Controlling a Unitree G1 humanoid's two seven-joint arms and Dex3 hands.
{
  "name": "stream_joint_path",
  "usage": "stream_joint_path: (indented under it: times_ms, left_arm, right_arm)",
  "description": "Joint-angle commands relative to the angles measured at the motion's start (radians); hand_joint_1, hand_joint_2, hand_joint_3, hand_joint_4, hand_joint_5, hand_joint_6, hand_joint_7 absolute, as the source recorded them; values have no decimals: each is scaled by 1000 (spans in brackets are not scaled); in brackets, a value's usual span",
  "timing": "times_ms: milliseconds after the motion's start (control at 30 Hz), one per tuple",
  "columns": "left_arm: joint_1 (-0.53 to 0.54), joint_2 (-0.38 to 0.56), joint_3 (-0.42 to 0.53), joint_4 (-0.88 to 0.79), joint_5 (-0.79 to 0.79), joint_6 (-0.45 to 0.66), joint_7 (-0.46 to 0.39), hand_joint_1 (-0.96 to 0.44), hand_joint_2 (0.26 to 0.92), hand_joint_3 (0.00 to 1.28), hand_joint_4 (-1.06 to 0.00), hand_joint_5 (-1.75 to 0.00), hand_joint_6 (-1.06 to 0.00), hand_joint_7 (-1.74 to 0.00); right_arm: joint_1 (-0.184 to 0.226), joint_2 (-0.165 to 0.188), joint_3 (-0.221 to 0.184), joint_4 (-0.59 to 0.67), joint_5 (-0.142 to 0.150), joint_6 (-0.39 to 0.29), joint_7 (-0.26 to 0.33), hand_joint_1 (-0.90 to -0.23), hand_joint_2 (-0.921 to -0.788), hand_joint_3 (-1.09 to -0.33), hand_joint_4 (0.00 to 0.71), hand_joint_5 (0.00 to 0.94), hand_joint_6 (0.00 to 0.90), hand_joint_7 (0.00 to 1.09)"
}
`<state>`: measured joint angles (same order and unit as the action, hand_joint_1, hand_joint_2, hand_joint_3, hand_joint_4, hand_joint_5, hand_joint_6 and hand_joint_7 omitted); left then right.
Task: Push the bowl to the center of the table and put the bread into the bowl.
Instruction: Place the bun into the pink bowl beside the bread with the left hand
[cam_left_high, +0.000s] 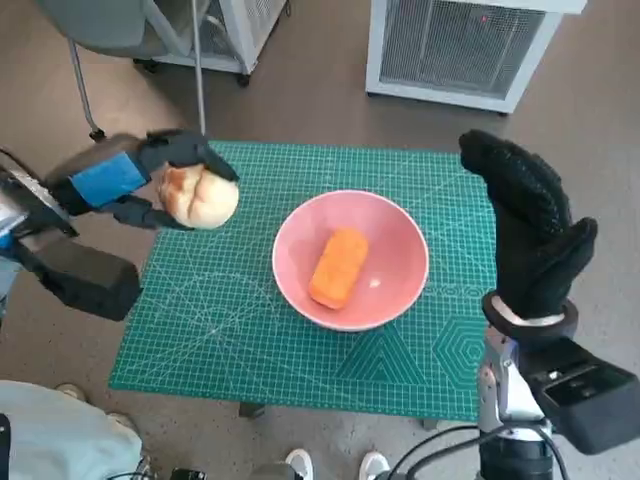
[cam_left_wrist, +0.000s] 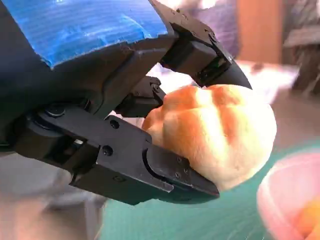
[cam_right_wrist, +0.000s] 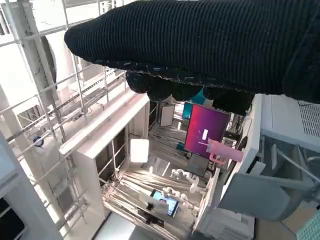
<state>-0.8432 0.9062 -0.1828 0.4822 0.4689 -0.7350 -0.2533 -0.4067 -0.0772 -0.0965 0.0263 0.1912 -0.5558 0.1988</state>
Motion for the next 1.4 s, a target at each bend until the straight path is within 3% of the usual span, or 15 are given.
stream_joint_path:
  times_ms: [33, 367, 733, 933, 1000, 1067, 1100, 1167, 1200, 1300, 1400]
  left_arm:
    - [-32, -64, 13, -88, -3, 17, 11, 0, 921, 100, -617, -1182, -627, -1221]
    - [-79, -227, -53, -151, 84, 41, 31, 0, 920, 123, -578, -1225, -614, -1233]
    - [-166, -369, -189, -21, 220, 3, 41, 0, 921, 112, -595, -1188, -619, -1247]
    - [-189, -451, -254, 67, 276, 67, 24, -1, 921, 108, -601, -1184, -622, -1241]
    - [-175, -471, -259, 68, 268, 117, -9, -1, 921, 158, -548, -1235, -562, -1304]
    - [-152, -488, -260, 52, 255, 177, -52, 0, 921, 264, -409, -1366, -460, -1418]
    - [-142, -494, -261, 42, 251, 203, -71, 7, 906, 269, -374, -1213, -419, -1298]
    - [-118, -503, -262, 19, 247, 249, -101, 30, 908, 213, -388, -594, -435, -758]
    - [-107, -507, -263, 10, 246, 264, -110, 36, 913, 191, -403, -392, -456, -575]
    - [-81, -512, -261, -12, 237, 288, -124, 27, 918, 162, -392, -134, -472, -346]
    - [-60, -507, -268, -14, 251, 279, -100, -15, 915, 141, -360, -44, -460, -252]
  right_arm:
    - [13, -7, -4, 15, 1, 9, 3, -507, -921, -758, 332, 22, -1, 687]
    - [12, -10, -2, 18, 3, 11, 8, -505, -921, -760, 331, 22, -1, 689]
    - [22, -18, -2, 3, 8, 18, 13, -500, -921, -763, 332, 23, -1, 692]
    - [27, -23, -2, -5, 10, 20, 14, -497, -921, -762, 332, 24, -1, 689]
    - [29, -24, -2, -8, 10, 21, 13, -497, -921, -762, 332, 24, -1, 688]
    - [30, -26, -3, -10, 10, 21, 13, -497, -921, -762, 331, 23, -1, 688]
    - [31, -27, -3, -11, 10, 21, 13, -497, -921, -762, 331, 23, -1, 688]
    - [32, -28, -4, -11, 10, 20, 12, -497, -921, -761, 331, 23, -1, 687]
    - [33, -29, -5, -11, 11, 20, 13, -497, -921, -761, 330, 23, -1, 687]
    - [36, -32, -9, -13, 15, 17, 15, -498, -921, -759, 330, 23, -1, 682]
    - [37, -33, -10, -10, 15, 14, 14, -498, -921, -758, 329, 22, -1, 677]
